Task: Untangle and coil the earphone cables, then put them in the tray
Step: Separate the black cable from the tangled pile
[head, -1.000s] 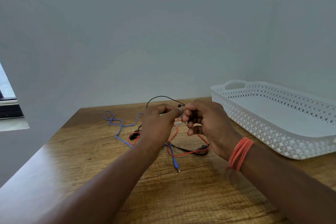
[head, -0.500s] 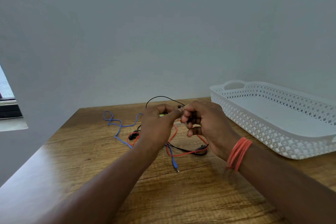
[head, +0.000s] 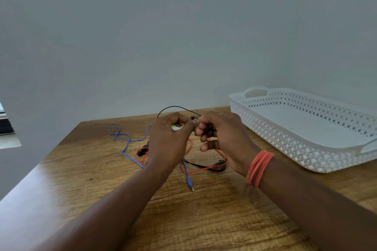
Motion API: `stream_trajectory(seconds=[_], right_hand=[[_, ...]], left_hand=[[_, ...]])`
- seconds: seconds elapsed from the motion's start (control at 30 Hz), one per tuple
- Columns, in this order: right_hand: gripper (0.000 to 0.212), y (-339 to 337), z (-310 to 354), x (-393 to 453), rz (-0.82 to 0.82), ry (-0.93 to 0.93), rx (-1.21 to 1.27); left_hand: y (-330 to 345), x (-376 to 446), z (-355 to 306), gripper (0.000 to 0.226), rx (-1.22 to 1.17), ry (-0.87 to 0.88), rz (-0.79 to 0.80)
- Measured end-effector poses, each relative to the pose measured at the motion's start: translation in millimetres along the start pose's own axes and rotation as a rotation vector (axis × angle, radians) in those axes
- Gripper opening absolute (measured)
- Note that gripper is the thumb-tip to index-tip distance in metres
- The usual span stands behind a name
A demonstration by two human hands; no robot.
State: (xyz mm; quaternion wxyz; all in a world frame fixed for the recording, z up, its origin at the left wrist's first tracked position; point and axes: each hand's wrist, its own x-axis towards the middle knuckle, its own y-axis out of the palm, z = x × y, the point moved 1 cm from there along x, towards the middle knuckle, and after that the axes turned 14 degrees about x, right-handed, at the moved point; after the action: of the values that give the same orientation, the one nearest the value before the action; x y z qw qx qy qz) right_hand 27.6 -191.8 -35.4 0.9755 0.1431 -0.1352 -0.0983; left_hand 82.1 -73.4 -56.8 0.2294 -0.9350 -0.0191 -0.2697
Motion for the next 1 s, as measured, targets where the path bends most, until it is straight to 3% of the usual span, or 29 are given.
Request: stream_trajectory(seconds=[0.23, 0.33, 0.4, 0.63, 0.8, 1.0], right_hand=[[0.023, 0, -1, 2, 0.0, -0.002, 0.022], [0.022, -1, -2, 0, 0.022, -0.02, -0.009], [0.022, 0, -2, -1, 0.056, -0.015, -0.037], [0.028, -4, 1, 8, 0.12, 0.112, 0.09], [0.026, -5, -1, 10, 0.126, 0.136, 0.124], [0.022, -6, -4, 9, 0.142, 0.102, 0.066]], left_hand=[[-1, -3, 0, 0.018, 0.097, 0.071, -0.039], [-6, -5, -4, 0.017, 0.434, 0.295, -0.12], [-9, -3, -7, 0.017, 0.527, 0.345, -0.171], [-4, -2, -3, 0.015, 0.076, 0.166, 0.038], [-3, -2, -7, 0.011, -0.143, 0.012, 0.061], [0, -5, -10, 0.011, -0.118, 0.011, 0.046]])
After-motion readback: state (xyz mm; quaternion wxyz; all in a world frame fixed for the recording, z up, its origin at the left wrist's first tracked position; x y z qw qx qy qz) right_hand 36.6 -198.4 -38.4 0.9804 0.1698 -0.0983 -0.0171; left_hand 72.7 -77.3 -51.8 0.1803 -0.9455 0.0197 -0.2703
